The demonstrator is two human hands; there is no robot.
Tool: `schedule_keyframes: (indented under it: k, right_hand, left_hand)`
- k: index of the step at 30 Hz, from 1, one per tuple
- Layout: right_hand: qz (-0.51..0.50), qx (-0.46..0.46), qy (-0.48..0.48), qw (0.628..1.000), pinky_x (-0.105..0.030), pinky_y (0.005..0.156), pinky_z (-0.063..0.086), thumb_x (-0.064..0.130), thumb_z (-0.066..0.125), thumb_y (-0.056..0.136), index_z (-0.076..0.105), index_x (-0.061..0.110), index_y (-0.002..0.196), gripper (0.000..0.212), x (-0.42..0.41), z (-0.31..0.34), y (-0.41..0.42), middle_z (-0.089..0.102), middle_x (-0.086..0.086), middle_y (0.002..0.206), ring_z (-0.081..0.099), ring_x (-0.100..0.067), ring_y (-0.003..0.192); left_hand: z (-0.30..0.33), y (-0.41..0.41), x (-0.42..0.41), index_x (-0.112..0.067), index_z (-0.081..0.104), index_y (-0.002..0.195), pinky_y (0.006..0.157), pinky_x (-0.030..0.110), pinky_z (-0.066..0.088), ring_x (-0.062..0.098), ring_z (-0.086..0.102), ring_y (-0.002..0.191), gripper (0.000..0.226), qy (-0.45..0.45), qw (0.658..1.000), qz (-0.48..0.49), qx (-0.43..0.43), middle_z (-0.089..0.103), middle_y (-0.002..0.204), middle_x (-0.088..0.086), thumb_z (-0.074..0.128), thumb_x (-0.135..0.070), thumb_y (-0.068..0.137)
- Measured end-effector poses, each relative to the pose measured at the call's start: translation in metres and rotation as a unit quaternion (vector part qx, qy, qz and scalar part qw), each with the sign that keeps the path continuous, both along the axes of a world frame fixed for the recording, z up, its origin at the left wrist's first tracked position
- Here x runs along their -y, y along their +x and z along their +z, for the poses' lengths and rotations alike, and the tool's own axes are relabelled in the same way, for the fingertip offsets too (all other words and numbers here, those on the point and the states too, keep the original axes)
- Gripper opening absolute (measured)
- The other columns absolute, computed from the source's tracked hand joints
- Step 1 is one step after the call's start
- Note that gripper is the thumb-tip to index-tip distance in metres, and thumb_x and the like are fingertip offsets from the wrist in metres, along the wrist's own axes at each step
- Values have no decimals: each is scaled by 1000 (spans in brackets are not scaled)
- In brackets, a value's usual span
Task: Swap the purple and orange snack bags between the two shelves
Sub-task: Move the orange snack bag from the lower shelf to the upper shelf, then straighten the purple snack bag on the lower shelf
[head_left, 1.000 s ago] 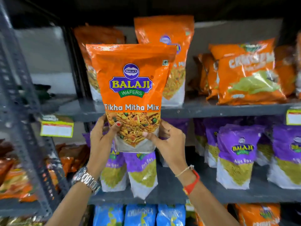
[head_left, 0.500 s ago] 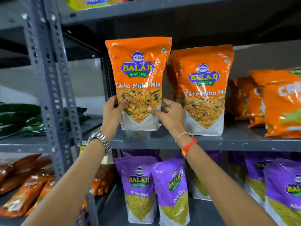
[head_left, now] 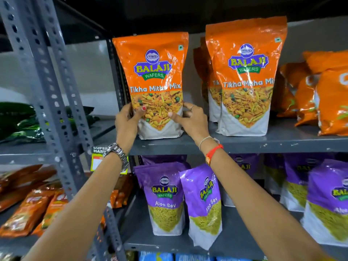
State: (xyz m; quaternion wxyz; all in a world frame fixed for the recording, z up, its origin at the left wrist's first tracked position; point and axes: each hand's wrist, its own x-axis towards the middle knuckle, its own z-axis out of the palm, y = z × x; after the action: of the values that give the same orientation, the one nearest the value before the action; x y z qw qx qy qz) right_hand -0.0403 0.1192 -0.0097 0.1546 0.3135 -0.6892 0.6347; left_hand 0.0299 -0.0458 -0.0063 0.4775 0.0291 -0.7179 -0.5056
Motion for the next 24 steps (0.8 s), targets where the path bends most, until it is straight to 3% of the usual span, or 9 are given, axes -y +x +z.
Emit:
schedule_keyframes:
  k: [3,6,8,10,14,16,20,22,24]
  right_hand:
    - [-29,-13,-20,999,-22,90,49,32,78,72,59,10,121,56,-10,-1,23,59,6,103,57,-9,95]
    - [-49,-40,-108,992,1,75,41,20,77,75,57,8,121,51,-32,-22,53,61,-2,113,56,-11,105]
    - [-46,-45,-153,986,-2,70,45,12,75,77,61,10,112,37,-51,-49,69,64,-6,110,61,-15,106]
    - [-50,-24,-180,982,-6,66,47,6,74,78,63,14,101,27,-71,-84,75,67,-6,99,64,-12,94]
    - [-78,78,-157,981,-13,62,51,2,72,76,65,14,88,18,-103,-170,49,70,11,77,62,0,66]
    - [-72,145,-114,980,-13,64,51,0,71,76,65,10,93,21,-113,-211,31,69,2,80,62,3,65]
    - [-33,255,14,966,-18,84,48,5,71,79,53,8,119,44,-117,-269,-7,58,-10,111,59,-13,96]
    - [6,302,45,952,-34,104,41,18,75,75,46,21,120,54,-115,-291,-27,53,-16,127,51,-28,118]
    - [52,329,67,940,-47,116,30,37,76,69,42,24,128,69,-113,-317,-53,45,-16,144,42,-29,134]
  left_hand:
    - [-10,7,-7,-9,55,122,75,12,45,12,61,97,38,-26,999,44,-4,65,112,2,57,-26,87]
    - [-32,25,-24,-11,52,125,82,11,40,17,55,103,43,-37,990,119,-67,61,116,3,56,-32,88]
    - [-55,40,-42,-11,54,119,90,15,41,15,54,101,35,-34,983,133,-124,59,115,1,53,-30,90]
    - [-85,51,-62,-17,55,114,93,31,45,13,56,100,24,-29,982,118,-143,61,113,1,50,-26,92]
    - [-160,55,-103,-15,57,106,81,16,43,-2,57,90,17,21,996,38,-83,62,103,-2,48,-18,92]
    - [-200,52,-119,-16,59,104,82,17,43,-1,57,91,18,71,997,21,-28,63,101,-6,48,-21,91]
    - [-259,48,-152,-18,52,112,78,2,38,-18,53,92,20,170,983,-12,67,57,107,-15,49,-18,92]
    - [-283,45,-164,-24,42,123,88,1,37,-20,45,108,31,225,966,-58,115,49,124,-19,46,-18,94]
    - [-301,37,-168,-33,37,128,111,28,36,2,36,132,35,283,941,-94,163,37,145,-15,42,-24,95]
